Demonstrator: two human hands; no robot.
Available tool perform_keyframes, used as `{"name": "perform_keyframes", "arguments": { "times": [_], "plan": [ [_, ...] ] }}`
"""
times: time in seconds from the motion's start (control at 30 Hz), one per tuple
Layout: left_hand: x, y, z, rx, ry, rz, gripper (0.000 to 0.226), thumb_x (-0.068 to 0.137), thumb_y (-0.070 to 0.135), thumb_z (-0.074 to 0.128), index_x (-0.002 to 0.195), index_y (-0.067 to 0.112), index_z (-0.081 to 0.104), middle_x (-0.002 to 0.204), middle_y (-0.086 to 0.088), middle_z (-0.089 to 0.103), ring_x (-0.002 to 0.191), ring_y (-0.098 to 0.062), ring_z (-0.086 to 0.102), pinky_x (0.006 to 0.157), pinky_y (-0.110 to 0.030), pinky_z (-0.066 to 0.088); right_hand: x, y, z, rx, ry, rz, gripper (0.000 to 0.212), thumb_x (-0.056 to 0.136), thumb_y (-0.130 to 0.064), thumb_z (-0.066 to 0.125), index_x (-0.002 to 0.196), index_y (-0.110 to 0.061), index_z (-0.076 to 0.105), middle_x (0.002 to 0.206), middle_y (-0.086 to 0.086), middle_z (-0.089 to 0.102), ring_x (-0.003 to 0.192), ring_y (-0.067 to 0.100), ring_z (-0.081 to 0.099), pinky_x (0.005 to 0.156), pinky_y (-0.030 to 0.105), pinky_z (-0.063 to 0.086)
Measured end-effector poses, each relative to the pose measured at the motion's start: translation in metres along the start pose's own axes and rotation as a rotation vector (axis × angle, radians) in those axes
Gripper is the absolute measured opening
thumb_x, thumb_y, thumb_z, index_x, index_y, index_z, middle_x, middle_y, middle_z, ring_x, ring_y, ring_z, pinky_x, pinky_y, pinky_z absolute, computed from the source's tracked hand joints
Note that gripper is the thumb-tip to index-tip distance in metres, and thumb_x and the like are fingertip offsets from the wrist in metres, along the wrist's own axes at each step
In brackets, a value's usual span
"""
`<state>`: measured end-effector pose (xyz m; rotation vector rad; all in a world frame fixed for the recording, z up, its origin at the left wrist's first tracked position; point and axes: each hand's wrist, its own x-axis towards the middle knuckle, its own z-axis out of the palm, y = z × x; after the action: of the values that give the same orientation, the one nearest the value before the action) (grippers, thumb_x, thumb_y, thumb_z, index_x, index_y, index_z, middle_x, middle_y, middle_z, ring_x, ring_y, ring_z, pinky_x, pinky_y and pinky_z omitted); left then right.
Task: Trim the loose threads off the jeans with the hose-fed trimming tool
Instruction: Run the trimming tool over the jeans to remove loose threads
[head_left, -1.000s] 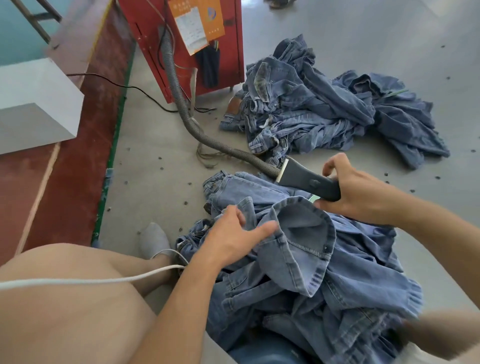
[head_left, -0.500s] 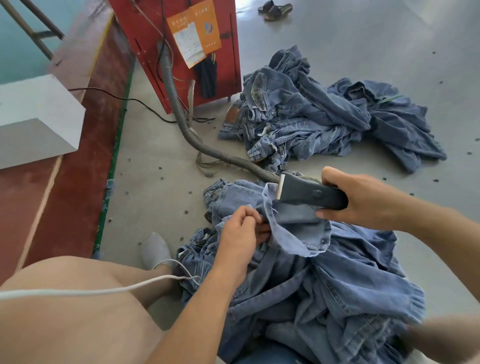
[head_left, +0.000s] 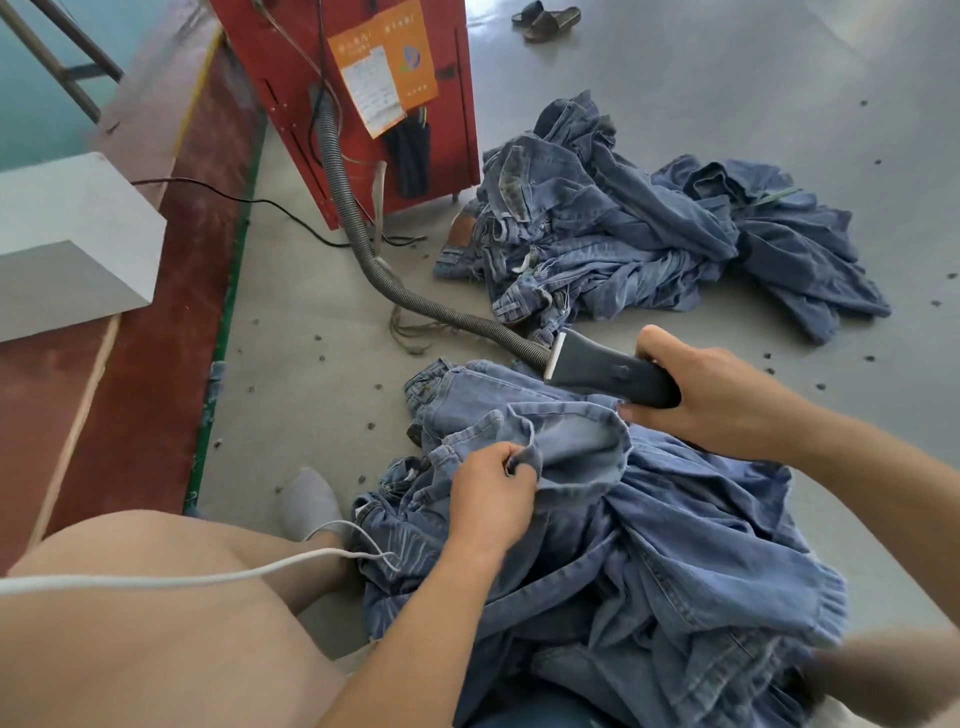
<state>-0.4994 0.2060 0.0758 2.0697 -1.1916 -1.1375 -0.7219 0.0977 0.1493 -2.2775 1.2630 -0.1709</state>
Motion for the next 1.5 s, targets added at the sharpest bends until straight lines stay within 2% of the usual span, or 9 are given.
{"name": "perform_keyframes", "arguments": {
  "times": [0.17,0.33,0.47,0.63,0.8,1.07,1.23,1.4,1.5],
  "plan": [
    [0.006,0.017,-0.015,-0.840,-0.044,-0.206,0.027,0.104,-0.004,0.042,0.108,0.009,0.065,0.098,-0.009,0.072,0.081,-0.018,0.065,0.072,-0.032,0.057,-0.003,-0.002,-0.002,-0.040,-0.061,-0.032,0.041,0.088,-0.047,0.078,0.094,-0.039,0.039,0.073,-0.012,0.058,0.076,-0.004,0.057,0.052,0.020,0.037],
    [0.006,0.018,-0.019,-1.305,-0.165,-0.259,0.040,0.102,-0.012,0.037,0.131,0.009,0.054,0.121,-0.026,0.068,0.091,-0.031,0.069,0.080,-0.047,0.062,-0.004,0.003,-0.009,0.013,-0.026,-0.025,0.032,0.084,-0.047,0.082,0.091,-0.040,0.051,0.075,-0.014,0.060,0.077,-0.001,0.057,0.062,0.019,0.041],
    [0.002,0.017,-0.014,-1.200,-0.283,-0.170,0.046,0.101,-0.014,0.033,0.131,0.009,0.058,0.121,-0.022,0.070,0.099,-0.031,0.070,0.085,-0.046,0.060,-0.001,0.005,-0.018,0.007,-0.048,0.009,0.028,0.082,-0.052,0.081,0.092,-0.037,0.059,0.078,-0.015,0.064,0.080,0.001,0.058,0.068,0.029,0.046],
    [-0.008,0.018,0.001,-0.964,-0.342,-0.088,0.060,0.097,-0.020,0.031,0.124,0.021,0.066,0.110,-0.005,0.077,0.095,-0.016,0.074,0.075,-0.030,0.060,0.005,-0.006,-0.011,-0.009,-0.099,-0.063,0.026,0.083,-0.052,0.080,0.091,-0.038,0.059,0.076,-0.017,0.063,0.079,-0.003,0.057,0.062,0.017,0.039],
    [-0.003,0.015,-0.004,-1.024,-0.318,-0.097,0.060,0.096,-0.021,0.031,0.122,0.018,0.068,0.110,-0.009,0.077,0.091,-0.017,0.074,0.074,-0.033,0.062,0.009,0.002,-0.024,-0.011,0.035,-0.022,0.026,0.084,-0.052,0.080,0.095,-0.039,0.060,0.081,-0.019,0.064,0.083,-0.008,0.057,0.066,0.015,0.038],
    [-0.001,0.014,0.002,-0.929,-0.311,-0.077,0.067,0.093,-0.023,0.028,0.127,0.021,0.067,0.113,-0.007,0.077,0.094,-0.015,0.074,0.072,-0.026,0.059,0.007,-0.011,-0.004,-0.065,-0.101,-0.067,0.027,0.087,-0.052,0.077,0.105,-0.038,0.063,0.084,-0.016,0.067,0.077,0.003,0.060,0.071,0.027,0.048],
    [0.002,0.013,-0.003,-1.012,-0.309,-0.075,0.065,0.092,-0.024,0.028,0.128,0.015,0.067,0.117,-0.011,0.076,0.099,-0.020,0.074,0.078,-0.033,0.062,0.008,0.001,-0.019,-0.036,0.053,0.006,0.027,0.085,-0.051,0.078,0.100,-0.037,0.060,0.083,-0.017,0.064,0.077,0.003,0.058,0.067,0.021,0.041],
    [0.004,0.011,-0.002,-1.004,-0.357,-0.079,0.065,0.092,-0.022,0.029,0.132,0.015,0.064,0.120,-0.013,0.074,0.103,-0.023,0.072,0.088,-0.038,0.059,0.004,-0.006,-0.012,-0.071,-0.147,-0.016,0.023,0.086,-0.044,0.081,0.097,-0.040,0.061,0.080,-0.021,0.064,0.077,-0.001,0.059,0.063,0.015,0.038],
    [-0.007,0.014,0.009,-0.913,-0.412,-0.078,0.064,0.090,-0.022,0.032,0.122,0.019,0.069,0.122,-0.012,0.073,0.101,-0.020,0.071,0.085,-0.032,0.058,0.010,-0.020,0.001,-0.001,-0.076,-0.054,0.030,0.085,-0.043,0.081,0.108,-0.039,0.063,0.088,-0.024,0.064,0.079,-0.009,0.058,0.065,0.010,0.039]
  ]
}}
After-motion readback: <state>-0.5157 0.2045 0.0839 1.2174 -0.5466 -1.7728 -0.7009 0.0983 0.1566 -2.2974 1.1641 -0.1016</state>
